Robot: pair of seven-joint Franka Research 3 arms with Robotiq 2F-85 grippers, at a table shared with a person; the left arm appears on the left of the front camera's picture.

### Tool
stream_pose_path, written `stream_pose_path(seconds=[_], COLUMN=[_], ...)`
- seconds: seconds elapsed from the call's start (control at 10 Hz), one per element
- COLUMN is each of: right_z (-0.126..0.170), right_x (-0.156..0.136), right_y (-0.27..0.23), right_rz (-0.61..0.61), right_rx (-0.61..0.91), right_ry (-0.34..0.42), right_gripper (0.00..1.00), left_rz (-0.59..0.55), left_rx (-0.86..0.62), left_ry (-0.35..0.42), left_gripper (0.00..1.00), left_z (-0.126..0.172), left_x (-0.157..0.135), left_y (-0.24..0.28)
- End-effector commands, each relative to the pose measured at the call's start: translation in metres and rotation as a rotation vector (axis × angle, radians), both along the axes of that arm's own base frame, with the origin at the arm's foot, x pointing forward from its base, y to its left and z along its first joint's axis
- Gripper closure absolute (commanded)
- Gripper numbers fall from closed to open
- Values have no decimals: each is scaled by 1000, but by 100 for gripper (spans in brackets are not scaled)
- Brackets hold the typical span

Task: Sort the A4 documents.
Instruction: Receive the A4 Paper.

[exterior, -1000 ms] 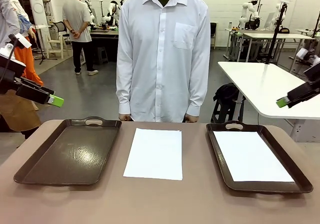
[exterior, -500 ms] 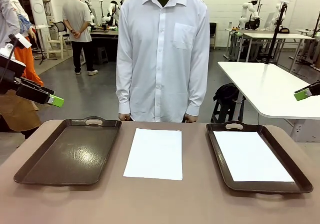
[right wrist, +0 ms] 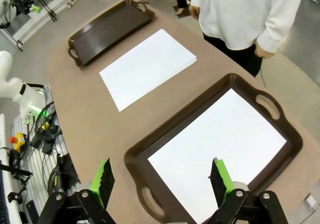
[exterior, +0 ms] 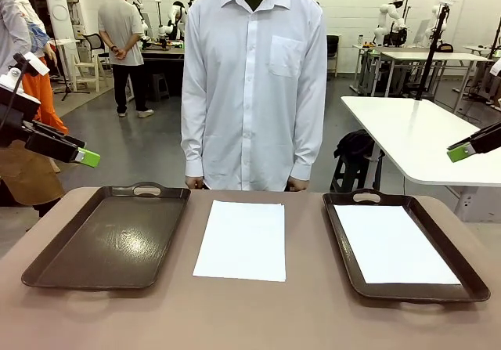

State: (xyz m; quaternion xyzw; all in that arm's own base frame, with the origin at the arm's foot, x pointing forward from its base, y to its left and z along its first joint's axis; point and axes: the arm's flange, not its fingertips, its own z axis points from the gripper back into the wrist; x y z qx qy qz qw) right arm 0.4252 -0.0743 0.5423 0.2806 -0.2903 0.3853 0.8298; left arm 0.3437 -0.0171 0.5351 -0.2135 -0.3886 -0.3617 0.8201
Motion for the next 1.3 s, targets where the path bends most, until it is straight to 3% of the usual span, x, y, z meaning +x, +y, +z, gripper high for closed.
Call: stream_pose_path(seconds=[0.0, 1.2], right_z=[-2, 0], right_x=[0, 0], right_y=[-3, 0], right_rz=[14, 0], right_rx=[-2, 1], right_ry=[-4, 1], right_gripper=[0, 0], left_rz=[-18, -18], left_rx=[-5, -5], left_ry=[-10, -10], left_gripper=[0, 0], left_z=[-2, -2], left_x=[2, 2], left_y=[1, 1])
